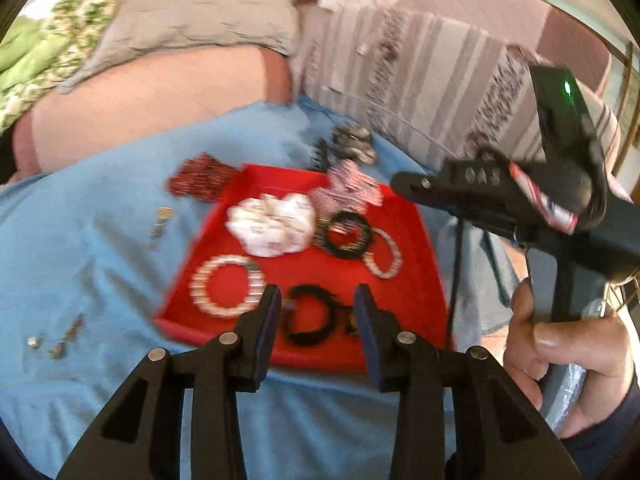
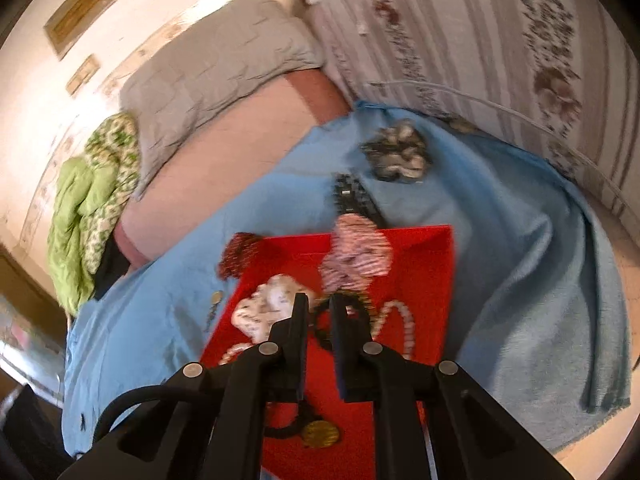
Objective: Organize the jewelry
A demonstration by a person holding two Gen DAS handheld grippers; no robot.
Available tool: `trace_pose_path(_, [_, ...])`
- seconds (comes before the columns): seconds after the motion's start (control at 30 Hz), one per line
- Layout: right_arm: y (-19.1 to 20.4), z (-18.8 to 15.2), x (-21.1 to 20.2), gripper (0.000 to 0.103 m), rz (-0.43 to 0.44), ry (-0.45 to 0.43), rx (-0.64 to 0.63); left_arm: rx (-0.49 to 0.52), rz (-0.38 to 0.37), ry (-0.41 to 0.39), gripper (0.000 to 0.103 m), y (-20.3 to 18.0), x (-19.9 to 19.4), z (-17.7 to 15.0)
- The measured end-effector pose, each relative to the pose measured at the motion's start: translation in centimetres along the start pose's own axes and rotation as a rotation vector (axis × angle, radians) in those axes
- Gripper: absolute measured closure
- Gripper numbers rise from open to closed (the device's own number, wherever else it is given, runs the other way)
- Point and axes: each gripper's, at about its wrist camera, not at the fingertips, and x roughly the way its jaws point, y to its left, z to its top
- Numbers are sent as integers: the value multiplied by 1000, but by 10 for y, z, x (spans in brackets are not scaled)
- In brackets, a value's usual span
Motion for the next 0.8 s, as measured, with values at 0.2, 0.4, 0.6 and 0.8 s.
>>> trace_pose_path(0.2, [54,-17,12,91,92,44,-129,-69,112,-16,67,70,-39,-10])
trace_pose_path(0.4, [104,-46,28,91,162,114,-242,-181,246,-4,67,166,-68,-32])
trace_pose_path(0.6, [141,-74,42,90,198,176,-327,-320,283,71,67,248,-54,-61])
trace_pose_path(0.8, [152,-81,54,90,210,210,-339,-281,297,95,67,261,-37,-62])
